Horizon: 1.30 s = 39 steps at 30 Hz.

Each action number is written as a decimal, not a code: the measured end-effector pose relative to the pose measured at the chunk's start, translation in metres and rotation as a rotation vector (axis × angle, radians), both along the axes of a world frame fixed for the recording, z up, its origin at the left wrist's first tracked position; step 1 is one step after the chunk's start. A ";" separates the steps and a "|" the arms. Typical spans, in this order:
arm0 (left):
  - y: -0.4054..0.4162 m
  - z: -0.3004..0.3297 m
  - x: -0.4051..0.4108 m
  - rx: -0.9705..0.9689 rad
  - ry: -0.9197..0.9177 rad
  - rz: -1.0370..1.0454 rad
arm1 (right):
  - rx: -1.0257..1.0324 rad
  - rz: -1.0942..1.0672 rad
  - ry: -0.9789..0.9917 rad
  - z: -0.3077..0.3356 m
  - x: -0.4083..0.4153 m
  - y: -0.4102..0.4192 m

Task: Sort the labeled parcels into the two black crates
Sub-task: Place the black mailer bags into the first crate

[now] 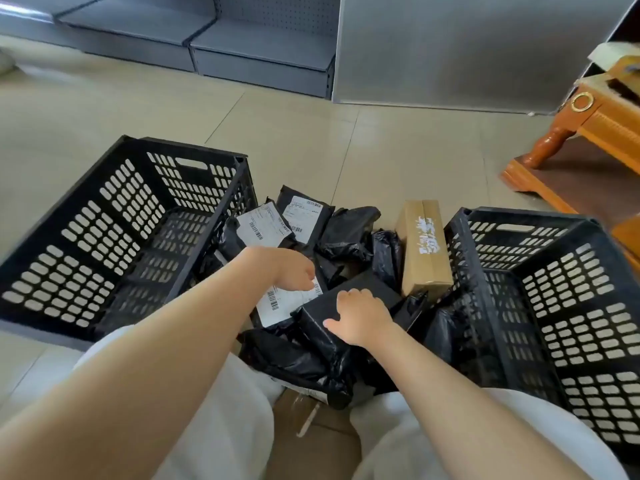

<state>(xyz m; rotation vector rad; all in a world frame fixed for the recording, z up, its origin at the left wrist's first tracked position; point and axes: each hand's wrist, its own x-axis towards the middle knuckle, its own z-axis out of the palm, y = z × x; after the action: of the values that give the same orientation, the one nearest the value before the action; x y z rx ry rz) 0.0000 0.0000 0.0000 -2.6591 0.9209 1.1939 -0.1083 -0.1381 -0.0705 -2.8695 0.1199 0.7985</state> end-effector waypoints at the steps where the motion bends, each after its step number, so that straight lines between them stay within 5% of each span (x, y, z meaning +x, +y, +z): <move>1: -0.001 0.000 0.003 0.014 0.026 -0.017 | -0.007 0.018 0.027 -0.004 0.002 0.003; 17: -0.011 0.002 0.025 -0.018 0.034 -0.066 | -0.157 0.144 0.013 -0.029 0.001 0.030; 27: -0.008 -0.007 0.024 -0.240 -0.096 -0.081 | -0.018 0.086 0.071 0.003 0.020 0.015; 39: -0.004 -0.018 0.028 -0.203 0.008 -0.103 | 0.176 -0.028 0.030 0.061 0.059 -0.049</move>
<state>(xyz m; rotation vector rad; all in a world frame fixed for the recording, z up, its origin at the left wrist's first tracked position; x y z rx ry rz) 0.0280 -0.0037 -0.0183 -2.7198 1.2251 1.1470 -0.0489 -0.1870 -0.0095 -2.6864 0.0881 0.8043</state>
